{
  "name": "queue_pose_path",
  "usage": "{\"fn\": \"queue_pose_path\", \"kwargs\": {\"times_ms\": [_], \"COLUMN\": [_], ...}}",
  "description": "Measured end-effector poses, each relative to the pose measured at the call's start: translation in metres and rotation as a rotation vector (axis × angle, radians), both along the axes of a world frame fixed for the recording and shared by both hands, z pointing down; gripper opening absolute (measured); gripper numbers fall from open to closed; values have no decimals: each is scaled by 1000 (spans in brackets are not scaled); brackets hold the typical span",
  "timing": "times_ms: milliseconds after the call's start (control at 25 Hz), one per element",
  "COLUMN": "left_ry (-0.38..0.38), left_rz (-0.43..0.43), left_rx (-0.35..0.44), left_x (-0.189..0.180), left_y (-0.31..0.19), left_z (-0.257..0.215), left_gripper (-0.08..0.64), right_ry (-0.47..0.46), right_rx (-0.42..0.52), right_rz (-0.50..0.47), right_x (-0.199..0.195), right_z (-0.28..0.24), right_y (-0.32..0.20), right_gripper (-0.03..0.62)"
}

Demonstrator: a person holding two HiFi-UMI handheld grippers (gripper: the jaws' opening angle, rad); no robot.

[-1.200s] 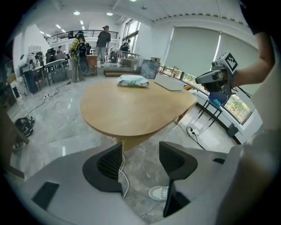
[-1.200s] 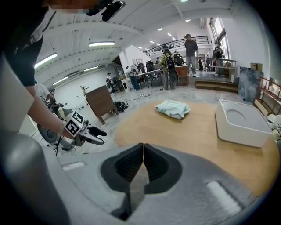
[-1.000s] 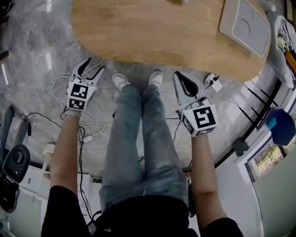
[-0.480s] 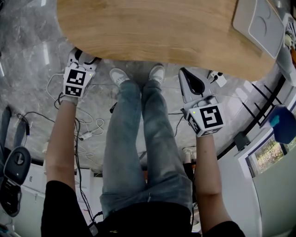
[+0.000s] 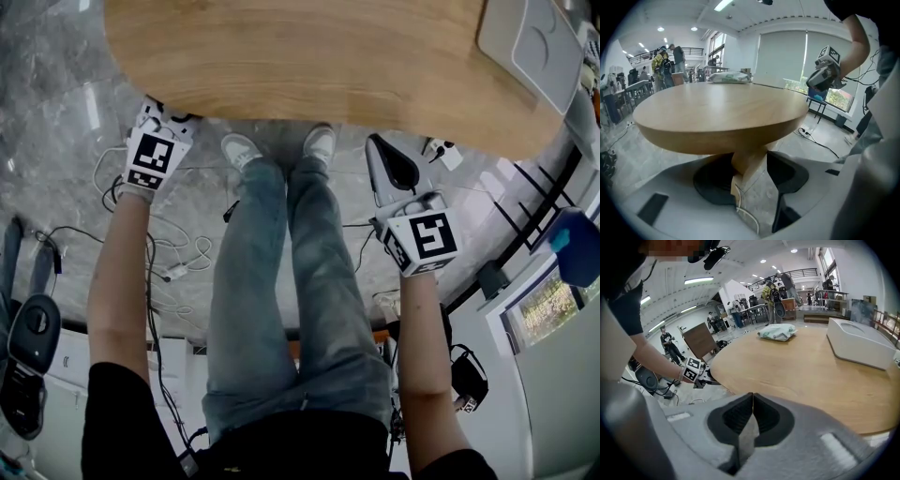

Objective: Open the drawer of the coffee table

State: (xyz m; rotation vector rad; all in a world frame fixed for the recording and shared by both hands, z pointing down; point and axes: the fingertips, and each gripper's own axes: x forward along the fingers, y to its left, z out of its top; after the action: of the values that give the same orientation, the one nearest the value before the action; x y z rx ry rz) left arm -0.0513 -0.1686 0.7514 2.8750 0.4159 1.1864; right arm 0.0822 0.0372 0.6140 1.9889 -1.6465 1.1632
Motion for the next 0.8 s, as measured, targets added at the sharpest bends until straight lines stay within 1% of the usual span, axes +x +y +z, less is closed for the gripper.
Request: {"fn": "queue_pose_path", "kwargs": {"times_ms": [200, 360, 560, 800], "left_ry": [3, 4, -5, -17], "left_rz": [103, 156, 184, 190], "left_rx": [38, 52, 45, 49], "left_x": [-1, -3, -6, -8], "left_y": [2, 3, 2, 6], "left_z": [-2, -2, -2, -1], "left_gripper": [184, 166, 158, 152], "right_ry": [1, 1, 3, -6], "right_rx": [-3, -9, -14, -31], "right_rz": [-3, 2, 0, 9], "right_x": [-3, -5, -7, -14], "right_z": [-1, -1, -2, 1], "right_y": [5, 10, 19, 31], "right_gripper": [0, 0, 0, 0]}}
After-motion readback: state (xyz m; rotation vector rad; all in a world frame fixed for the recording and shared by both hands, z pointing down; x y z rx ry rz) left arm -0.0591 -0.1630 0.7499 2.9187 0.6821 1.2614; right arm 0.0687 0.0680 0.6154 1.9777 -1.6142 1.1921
